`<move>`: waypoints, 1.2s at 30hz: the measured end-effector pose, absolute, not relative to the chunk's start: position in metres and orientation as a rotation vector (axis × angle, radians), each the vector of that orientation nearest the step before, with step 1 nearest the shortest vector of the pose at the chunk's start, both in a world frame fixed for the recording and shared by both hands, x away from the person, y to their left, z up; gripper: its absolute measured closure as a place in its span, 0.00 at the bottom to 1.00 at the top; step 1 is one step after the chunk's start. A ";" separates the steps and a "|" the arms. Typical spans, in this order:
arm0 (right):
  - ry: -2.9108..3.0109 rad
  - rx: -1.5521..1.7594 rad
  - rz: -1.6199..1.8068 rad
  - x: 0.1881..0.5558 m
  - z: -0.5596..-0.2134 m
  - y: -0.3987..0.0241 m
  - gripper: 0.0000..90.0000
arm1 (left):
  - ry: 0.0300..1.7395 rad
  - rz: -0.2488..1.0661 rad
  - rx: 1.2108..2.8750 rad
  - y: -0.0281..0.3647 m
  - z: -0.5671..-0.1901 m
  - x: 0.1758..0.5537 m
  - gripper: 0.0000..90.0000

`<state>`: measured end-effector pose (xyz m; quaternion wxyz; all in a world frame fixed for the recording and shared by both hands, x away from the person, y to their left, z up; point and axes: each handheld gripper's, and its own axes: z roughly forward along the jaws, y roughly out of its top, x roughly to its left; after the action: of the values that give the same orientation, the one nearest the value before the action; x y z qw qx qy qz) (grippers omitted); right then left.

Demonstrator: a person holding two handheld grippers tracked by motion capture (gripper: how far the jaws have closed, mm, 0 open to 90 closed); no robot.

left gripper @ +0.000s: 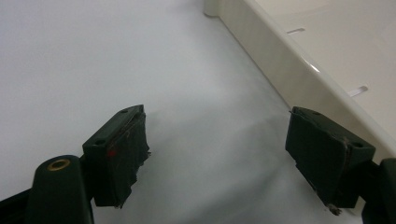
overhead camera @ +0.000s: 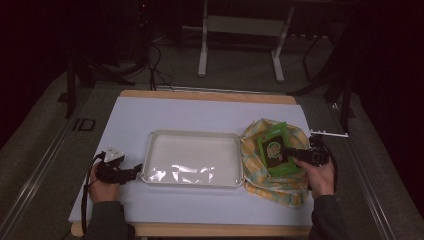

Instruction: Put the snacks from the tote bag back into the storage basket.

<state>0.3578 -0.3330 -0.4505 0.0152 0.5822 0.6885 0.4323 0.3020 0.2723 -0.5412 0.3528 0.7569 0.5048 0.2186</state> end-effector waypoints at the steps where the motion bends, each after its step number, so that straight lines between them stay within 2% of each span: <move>1: 2.138 1.810 1.349 0.357 -0.450 -0.334 0.81 | 1.306 0.565 1.958 0.272 -0.541 0.302 0.23; 36: 2.068 1.776 1.406 0.348 -0.427 -0.342 0.81 | 1.307 0.566 1.959 0.272 -0.541 0.302 0.23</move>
<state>0.3483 -0.3423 -0.4275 0.0373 0.5787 0.6738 0.4580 0.3020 0.2721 -0.5412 0.3521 0.7572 0.5049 0.2188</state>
